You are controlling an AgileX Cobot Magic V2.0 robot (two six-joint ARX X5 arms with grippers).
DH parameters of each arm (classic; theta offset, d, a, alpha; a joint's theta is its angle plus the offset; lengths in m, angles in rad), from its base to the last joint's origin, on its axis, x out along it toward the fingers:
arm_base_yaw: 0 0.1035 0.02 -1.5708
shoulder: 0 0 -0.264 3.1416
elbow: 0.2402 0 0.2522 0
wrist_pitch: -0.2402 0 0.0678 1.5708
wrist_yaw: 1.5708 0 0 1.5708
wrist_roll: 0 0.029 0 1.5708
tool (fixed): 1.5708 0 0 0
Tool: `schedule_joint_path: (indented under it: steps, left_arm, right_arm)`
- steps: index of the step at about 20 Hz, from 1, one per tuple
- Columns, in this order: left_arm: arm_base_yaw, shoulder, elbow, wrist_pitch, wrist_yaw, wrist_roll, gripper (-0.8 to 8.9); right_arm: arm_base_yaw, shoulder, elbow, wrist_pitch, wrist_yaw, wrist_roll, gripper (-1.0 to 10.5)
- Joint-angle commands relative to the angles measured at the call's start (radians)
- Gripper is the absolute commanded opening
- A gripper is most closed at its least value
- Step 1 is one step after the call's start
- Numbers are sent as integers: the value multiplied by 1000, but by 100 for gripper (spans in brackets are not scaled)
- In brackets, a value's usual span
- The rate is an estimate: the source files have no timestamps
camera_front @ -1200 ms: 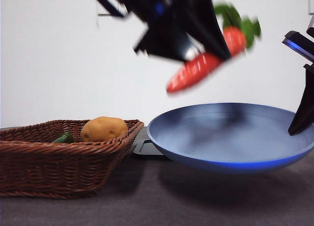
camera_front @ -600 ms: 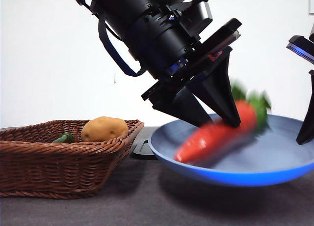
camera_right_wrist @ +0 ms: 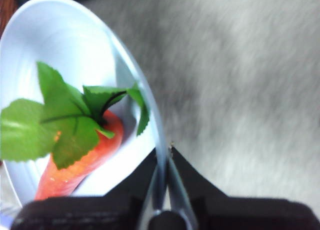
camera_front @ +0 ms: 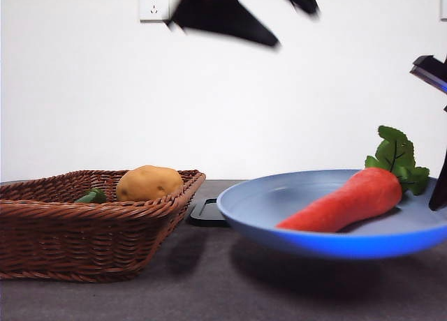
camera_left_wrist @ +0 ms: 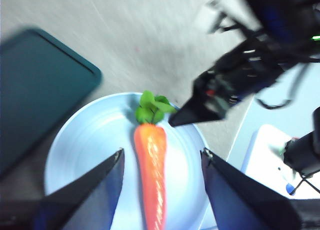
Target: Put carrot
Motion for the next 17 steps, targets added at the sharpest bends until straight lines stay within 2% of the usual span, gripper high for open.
schedule_joint_path:
  steps: [1, 7, 13, 17]
  left_arm:
    - [-6, -98, 14, -54, -62, -5, 271]
    - [-6, -285, 14, -141, -174, -6, 271]
    - [-6, -302, 14, -166, -174, -6, 271]
    - [-7, -302, 14, -166, -174, -6, 271]
  right_arm:
    - [-22, 69, 71, 44, -5, -3, 3]
    - [-45, 400, 325, 134, -5, -37, 3]
    - [-45, 718, 618, 139, -3, -27, 3]
    - [-58, 820, 700, 146, -1, -9, 3]
